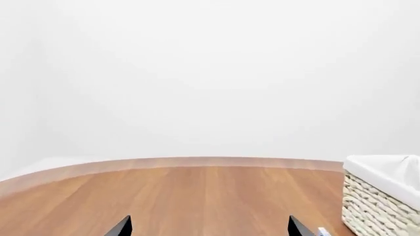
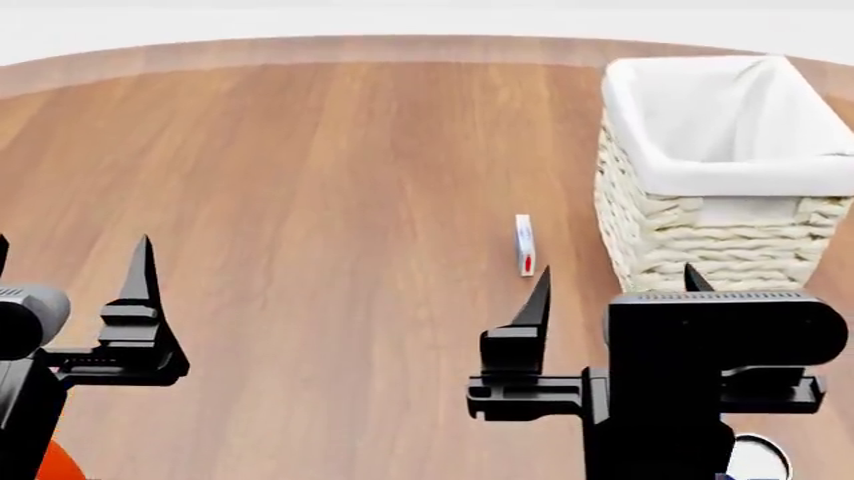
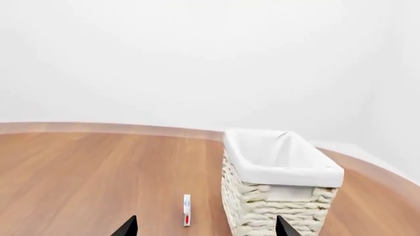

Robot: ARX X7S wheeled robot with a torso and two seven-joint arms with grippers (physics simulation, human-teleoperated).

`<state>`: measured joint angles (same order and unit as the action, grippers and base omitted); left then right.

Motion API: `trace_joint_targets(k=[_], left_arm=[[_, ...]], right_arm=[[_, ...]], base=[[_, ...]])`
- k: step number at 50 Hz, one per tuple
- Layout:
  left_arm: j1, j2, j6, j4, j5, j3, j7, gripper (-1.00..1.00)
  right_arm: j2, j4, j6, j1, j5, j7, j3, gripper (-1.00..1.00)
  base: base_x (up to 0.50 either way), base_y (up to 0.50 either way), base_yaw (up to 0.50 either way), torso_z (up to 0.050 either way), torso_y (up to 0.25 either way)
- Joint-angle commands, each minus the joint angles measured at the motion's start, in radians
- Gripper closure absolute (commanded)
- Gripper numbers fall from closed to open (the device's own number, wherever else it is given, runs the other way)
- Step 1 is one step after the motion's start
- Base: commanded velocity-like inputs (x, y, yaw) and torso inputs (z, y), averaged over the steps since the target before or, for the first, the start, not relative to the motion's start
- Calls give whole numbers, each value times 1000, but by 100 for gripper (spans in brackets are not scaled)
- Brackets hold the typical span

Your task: Pick up the alphabet soup and the cream cheese box, and put them in the basket.

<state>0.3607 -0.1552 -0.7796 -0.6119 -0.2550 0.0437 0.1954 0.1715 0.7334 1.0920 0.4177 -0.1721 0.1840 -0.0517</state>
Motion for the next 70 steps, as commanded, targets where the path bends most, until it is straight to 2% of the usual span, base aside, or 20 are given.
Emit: trace_joint_targets(k=[1,42,51,54,58,63,64,66,70], left_arm=[[0,-6,5,1,-7,4,8,-100],[-1,-25,26,17,-29,20,32,-100],[-1,-29,29,18,-34,22,38,-100],[0,-30,28,17,-38,21,39,-100],[2,-36,27,14,-38,20,42,-100],[14,-39,25,22,-41,13,47,-100],[13,-40,26,22,-41,13,48,-100],[12,-42,27,21,-41,13,49,-100],[18,-46,22,17,-43,14,53,-100]], right_arm=[[4,-7,2,4,-16,-7,-4,-100],[12,-36,-14,4,-21,32,-15,-100],[13,-54,-5,14,-25,38,-17,-100],[11,-61,41,36,-24,49,-23,-100],[-4,-46,178,74,-57,44,20,-100],[-24,45,477,136,-129,40,137,-100],[7,27,478,130,-255,107,164,-100],[124,-51,478,139,-555,407,239,-100],[247,-176,468,165,-1155,1007,252,-100]], base=[[500,0,0,0,0],[500,0,0,0,1],[0,0,0,0,1],[0,0,0,0,0],[0,0,0,0,0],[0,0,0,0,0],[0,0,0,0,0],[0,0,0,0,0],[0,0,0,0,0]])
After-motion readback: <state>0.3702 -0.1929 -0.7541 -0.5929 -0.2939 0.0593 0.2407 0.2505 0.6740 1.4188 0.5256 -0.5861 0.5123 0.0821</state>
